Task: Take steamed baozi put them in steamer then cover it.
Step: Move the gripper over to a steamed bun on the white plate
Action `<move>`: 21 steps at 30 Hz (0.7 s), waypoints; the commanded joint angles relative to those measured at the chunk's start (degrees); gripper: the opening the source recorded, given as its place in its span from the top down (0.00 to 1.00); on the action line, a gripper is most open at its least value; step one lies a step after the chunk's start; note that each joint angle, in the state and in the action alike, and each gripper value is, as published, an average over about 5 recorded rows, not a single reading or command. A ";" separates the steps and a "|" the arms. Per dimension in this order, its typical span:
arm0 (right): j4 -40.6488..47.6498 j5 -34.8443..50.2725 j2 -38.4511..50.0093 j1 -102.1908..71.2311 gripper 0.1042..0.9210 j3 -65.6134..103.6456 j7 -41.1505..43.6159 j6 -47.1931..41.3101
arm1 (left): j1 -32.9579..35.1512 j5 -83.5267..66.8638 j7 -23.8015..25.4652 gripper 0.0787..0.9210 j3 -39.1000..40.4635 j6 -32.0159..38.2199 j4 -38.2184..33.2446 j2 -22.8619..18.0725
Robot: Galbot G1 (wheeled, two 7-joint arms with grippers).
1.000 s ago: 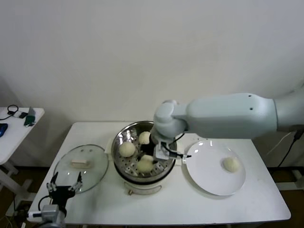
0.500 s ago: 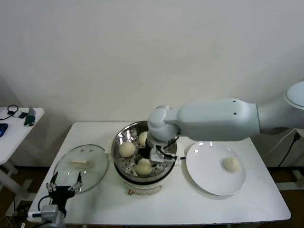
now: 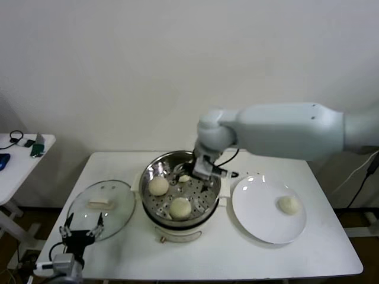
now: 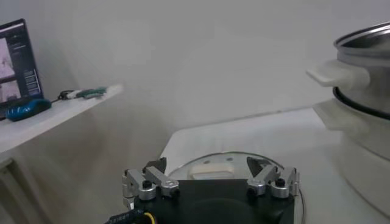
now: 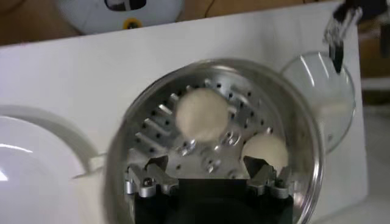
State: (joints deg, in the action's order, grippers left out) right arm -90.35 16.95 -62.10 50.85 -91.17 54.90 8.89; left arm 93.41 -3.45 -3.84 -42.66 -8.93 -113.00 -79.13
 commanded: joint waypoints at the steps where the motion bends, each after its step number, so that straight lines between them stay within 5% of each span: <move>1: 1.70 25.15 14.74 15.28 0.12 -12.22 6.26 -15.20 | -0.33 -0.67 -0.01 0.12 0.12 0.03 -0.02 -0.15; 12: 7.61 5.98 33.49 -0.60 0.12 -12.96 4.43 -17.81 | -0.91 -0.23 0.23 0.12 0.75 -0.17 0.39 -0.30; 21: 15.60 -6.49 35.12 -21.88 0.12 4.06 2.82 -17.94 | -0.26 0.30 0.32 0.12 0.29 -0.14 0.23 -0.39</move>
State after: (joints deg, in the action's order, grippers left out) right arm -80.60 19.14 -34.09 44.22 -96.10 57.97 -6.36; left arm 93.03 -3.22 -3.51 -42.31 -9.09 -112.76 -79.46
